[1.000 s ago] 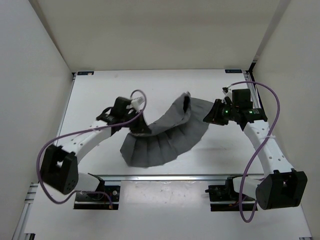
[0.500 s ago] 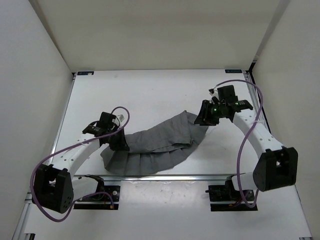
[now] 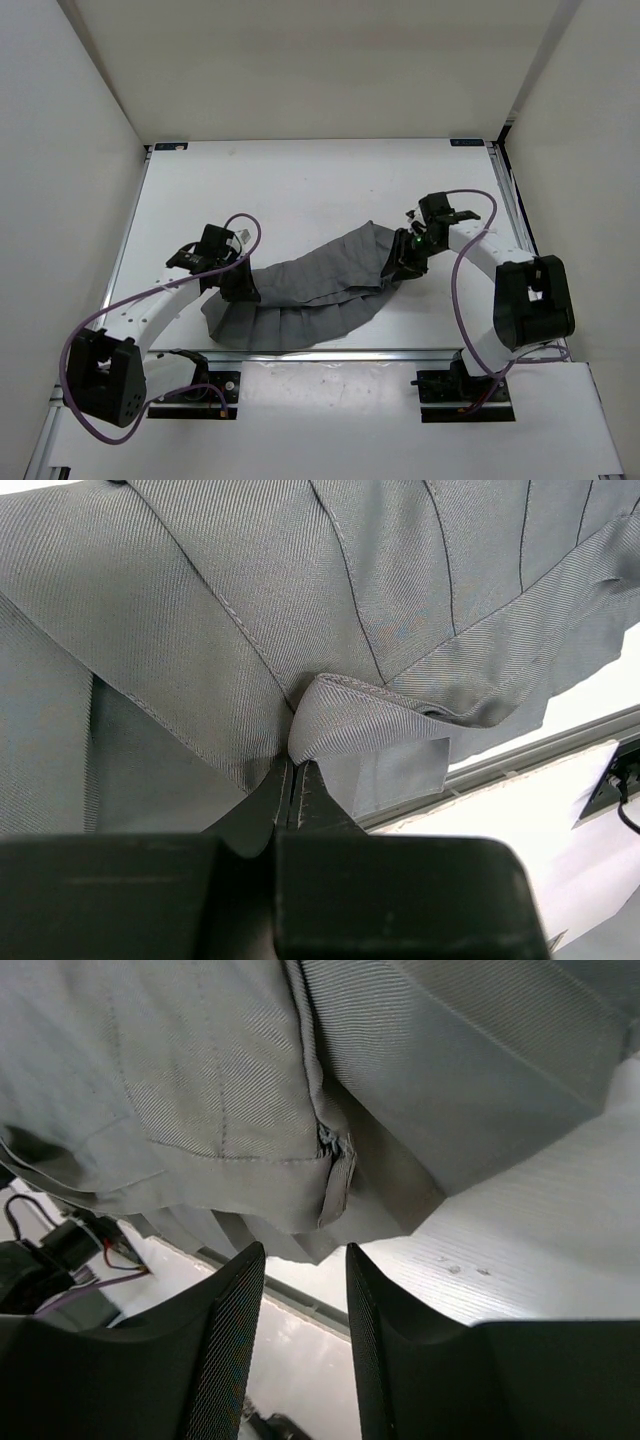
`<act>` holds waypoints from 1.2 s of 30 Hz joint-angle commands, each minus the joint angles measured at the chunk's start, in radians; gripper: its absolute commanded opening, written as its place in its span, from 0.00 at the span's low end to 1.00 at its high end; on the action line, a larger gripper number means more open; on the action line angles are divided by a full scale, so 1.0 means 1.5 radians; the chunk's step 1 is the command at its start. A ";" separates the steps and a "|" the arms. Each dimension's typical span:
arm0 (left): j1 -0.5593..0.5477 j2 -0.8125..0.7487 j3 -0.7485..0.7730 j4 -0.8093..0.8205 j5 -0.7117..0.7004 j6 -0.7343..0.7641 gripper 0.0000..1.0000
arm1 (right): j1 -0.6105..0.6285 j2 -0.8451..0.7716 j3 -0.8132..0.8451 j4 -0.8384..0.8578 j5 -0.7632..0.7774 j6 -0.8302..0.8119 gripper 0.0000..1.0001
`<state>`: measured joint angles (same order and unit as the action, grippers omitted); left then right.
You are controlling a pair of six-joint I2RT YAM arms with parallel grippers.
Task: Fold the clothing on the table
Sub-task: Flatten the skirt out
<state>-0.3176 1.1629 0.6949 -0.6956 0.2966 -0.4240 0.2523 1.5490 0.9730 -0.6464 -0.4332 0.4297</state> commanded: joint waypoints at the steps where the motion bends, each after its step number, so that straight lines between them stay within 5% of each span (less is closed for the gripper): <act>1: -0.005 -0.022 0.001 0.009 0.006 -0.002 0.00 | -0.006 0.028 -0.010 0.058 -0.056 0.034 0.44; 13: 0.010 -0.041 -0.004 0.009 0.010 -0.005 0.00 | 0.018 0.109 -0.002 0.086 -0.054 0.048 0.42; 15: 0.008 -0.043 -0.015 0.015 0.010 -0.009 0.00 | 0.023 0.130 -0.001 0.077 -0.054 0.042 0.32; 17: 0.013 -0.043 -0.018 0.024 0.018 -0.010 0.00 | 0.026 0.134 0.012 0.073 -0.047 0.034 0.00; 27: 0.119 -0.049 0.012 0.014 0.009 0.034 0.00 | -0.071 -0.111 0.013 -0.035 0.106 0.006 0.00; 31: 0.086 -0.018 0.042 0.033 0.002 0.025 0.00 | -0.116 -0.174 0.008 -0.066 0.088 0.008 0.00; 36: 0.045 0.012 0.052 0.035 0.021 0.022 0.00 | -0.077 -0.214 0.032 -0.123 0.103 0.014 0.00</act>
<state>-0.2390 1.1687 0.7559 -0.5999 0.4000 -0.4183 0.1287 1.2739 0.9714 -0.7494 -0.3923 0.4747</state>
